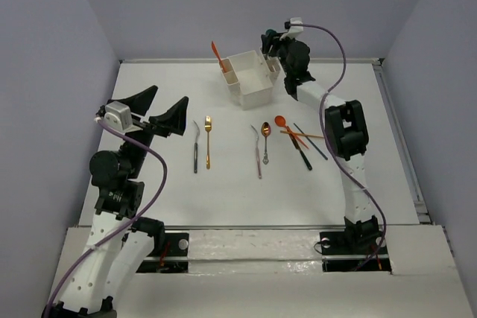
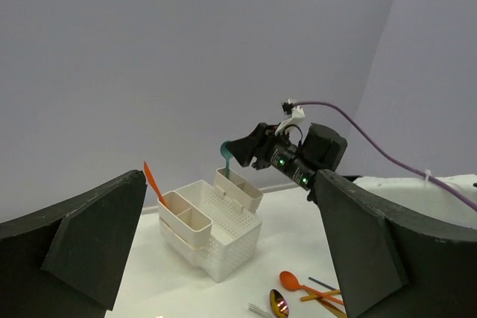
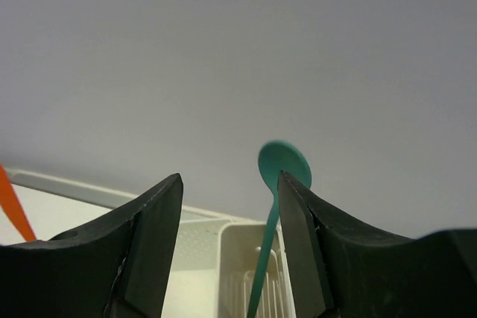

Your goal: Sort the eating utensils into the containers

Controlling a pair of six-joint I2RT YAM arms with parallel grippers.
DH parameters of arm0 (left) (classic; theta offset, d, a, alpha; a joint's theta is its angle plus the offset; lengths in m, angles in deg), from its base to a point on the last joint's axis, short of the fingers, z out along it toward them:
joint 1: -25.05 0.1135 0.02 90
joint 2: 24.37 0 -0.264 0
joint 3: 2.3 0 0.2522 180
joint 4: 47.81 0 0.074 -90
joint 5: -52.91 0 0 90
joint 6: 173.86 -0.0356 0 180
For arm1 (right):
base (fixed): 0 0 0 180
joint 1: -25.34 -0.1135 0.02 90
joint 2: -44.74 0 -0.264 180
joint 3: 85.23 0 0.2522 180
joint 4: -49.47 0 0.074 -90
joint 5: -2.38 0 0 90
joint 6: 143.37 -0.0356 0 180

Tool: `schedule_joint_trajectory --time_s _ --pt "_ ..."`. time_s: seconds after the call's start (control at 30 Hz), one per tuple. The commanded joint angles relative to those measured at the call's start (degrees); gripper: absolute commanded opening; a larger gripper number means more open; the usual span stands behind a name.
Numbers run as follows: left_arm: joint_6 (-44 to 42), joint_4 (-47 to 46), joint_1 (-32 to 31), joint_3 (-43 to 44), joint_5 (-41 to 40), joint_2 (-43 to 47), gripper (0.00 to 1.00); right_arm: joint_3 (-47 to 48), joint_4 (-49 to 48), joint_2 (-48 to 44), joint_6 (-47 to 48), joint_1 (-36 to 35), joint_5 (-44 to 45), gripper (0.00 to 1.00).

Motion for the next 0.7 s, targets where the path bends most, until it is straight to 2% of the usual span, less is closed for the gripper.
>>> schedule_joint_trajectory --time_s 0.0,0.17,0.27,0.33,0.43,0.47,0.53,0.67 --pt "-0.23 -3.11 0.33 1.58 1.33 1.1 0.99 0.52 1.36 -8.76 -0.13 0.2 -1.76 0.6" --pt "-0.23 -3.11 0.33 1.67 1.24 1.99 0.99 -3.26 11.63 -15.88 -1.72 0.2 -1.76 0.6" --pt "-0.05 -3.11 0.33 1.58 1.15 2.78 0.99 -9.32 20.76 -22.46 -3.56 0.2 -3.76 0.56" --pt "0.04 -3.11 0.33 1.58 1.33 3.04 0.99 -15.55 27.97 -27.56 -5.67 0.2 -4.83 0.51" --pt "0.12 -3.11 0.33 1.67 1.68 3.57 0.99 -24.68 32.29 -33.27 -9.53 -0.41 -4.05 0.43" --pt "0.12 -3.11 0.33 1.67 1.59 3.74 0.99 -30.54 33.17 -36.69 -10.41 -0.42 -4.04 0.41" --pt "0.21 -3.11 0.33 1.58 1.68 4.18 0.99 -36.71 36.32 -40.21 -10.77 -3.21 -3.87 0.38" --pt "0.21 -3.11 0.33 1.49 2.29 5.06 0.99 -41.57 44.24 -42.34 -8.67 -8.41 0.34 0.38"
